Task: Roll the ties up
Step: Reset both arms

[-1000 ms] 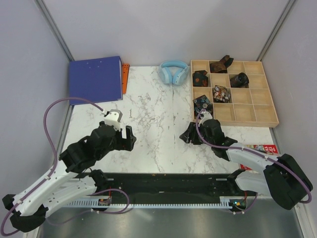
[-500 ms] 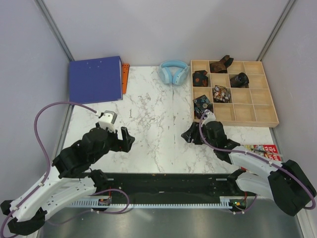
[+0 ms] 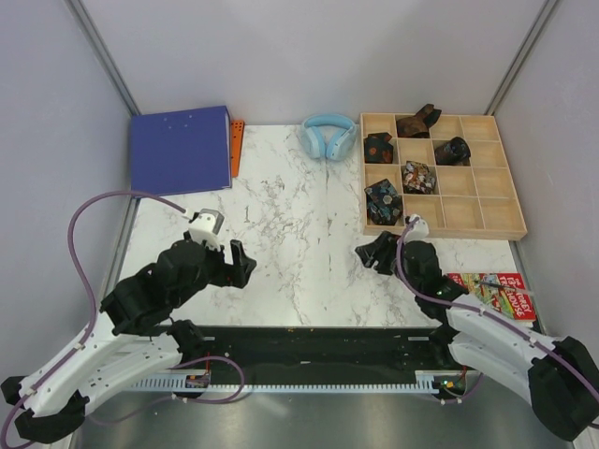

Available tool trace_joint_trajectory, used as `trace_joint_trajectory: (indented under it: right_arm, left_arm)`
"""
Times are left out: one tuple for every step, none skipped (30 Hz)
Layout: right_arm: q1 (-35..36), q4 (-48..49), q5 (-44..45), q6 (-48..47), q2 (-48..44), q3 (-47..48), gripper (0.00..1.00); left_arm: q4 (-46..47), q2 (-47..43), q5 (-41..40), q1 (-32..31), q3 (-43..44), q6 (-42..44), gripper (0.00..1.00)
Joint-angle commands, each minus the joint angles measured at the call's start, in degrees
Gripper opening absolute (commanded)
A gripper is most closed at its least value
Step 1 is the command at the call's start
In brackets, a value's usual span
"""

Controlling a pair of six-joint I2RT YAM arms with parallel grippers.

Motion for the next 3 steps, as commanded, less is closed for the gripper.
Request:
trace_joint_trajectory:
  right_arm:
    - [0.3,0.7,3.4,1.5,-1.8,-0.7,0.65]
    - [0.3,0.5,3.7,1.5,-2.0,-0.9,0.66]
    - [0.3,0.5,3.7,1.6,-2.1,-0.9,0.66]
  left_arm:
    - [2.1,0.1,0.8,-0.2,-0.2,0.7,0.9]
    - [2.1,0.1,0.8,-0.1,-0.2,0.7,0.9]
    - [2.0,0.1,0.9,-0.2,-0.2,0.7,0.9]
